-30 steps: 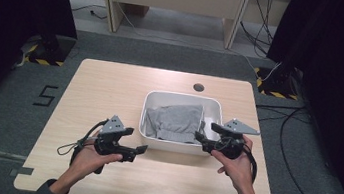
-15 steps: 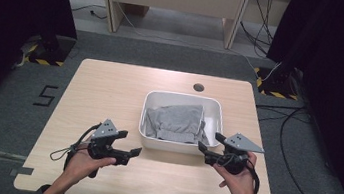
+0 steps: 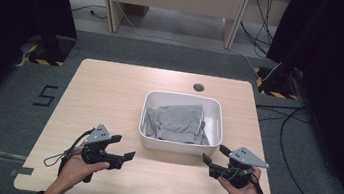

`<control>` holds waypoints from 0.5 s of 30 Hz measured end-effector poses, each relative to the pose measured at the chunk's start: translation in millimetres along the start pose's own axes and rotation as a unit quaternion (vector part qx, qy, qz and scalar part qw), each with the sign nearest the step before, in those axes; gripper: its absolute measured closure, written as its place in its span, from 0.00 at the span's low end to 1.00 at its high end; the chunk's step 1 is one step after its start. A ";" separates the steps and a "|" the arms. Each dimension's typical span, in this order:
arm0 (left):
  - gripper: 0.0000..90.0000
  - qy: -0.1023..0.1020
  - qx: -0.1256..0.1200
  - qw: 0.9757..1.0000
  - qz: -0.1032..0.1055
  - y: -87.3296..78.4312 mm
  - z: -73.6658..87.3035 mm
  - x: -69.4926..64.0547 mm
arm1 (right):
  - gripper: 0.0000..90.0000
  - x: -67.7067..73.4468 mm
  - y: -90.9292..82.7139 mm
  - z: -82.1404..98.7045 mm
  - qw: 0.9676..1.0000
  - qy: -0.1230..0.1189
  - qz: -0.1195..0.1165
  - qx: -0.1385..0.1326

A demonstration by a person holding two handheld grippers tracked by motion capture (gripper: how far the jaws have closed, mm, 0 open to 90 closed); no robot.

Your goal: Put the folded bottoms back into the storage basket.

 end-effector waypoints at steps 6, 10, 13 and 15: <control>0.22 0.007 0.010 1.000 -0.004 -2.0 16.8 2.0 | 0.32 1.2 -5.1 12.7 1.000 0.007 0.002 -0.005; 0.22 0.005 0.015 1.000 -0.007 -2.2 27.8 5.3 | 0.32 3.2 -5.2 23.6 1.000 0.011 -0.002 0.003; 0.22 0.001 0.020 1.000 -0.008 -2.8 37.9 6.7 | 0.32 3.8 -6.6 29.2 1.000 0.021 -0.005 0.006; 0.22 0.000 0.027 1.000 -0.008 -3.5 45.1 7.5 | 0.32 2.8 -6.9 32.1 1.000 0.021 -0.002 0.006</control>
Point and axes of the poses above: each handheld gripper's, and its own axes: y roughly forward along the jaws, z roughly out of its underside, x roughly to its left, the point moved 4 cm from there along y, roughly forward along the jaws, and after that the axes turned 9 degrees about -x, right-handed, at the moved point
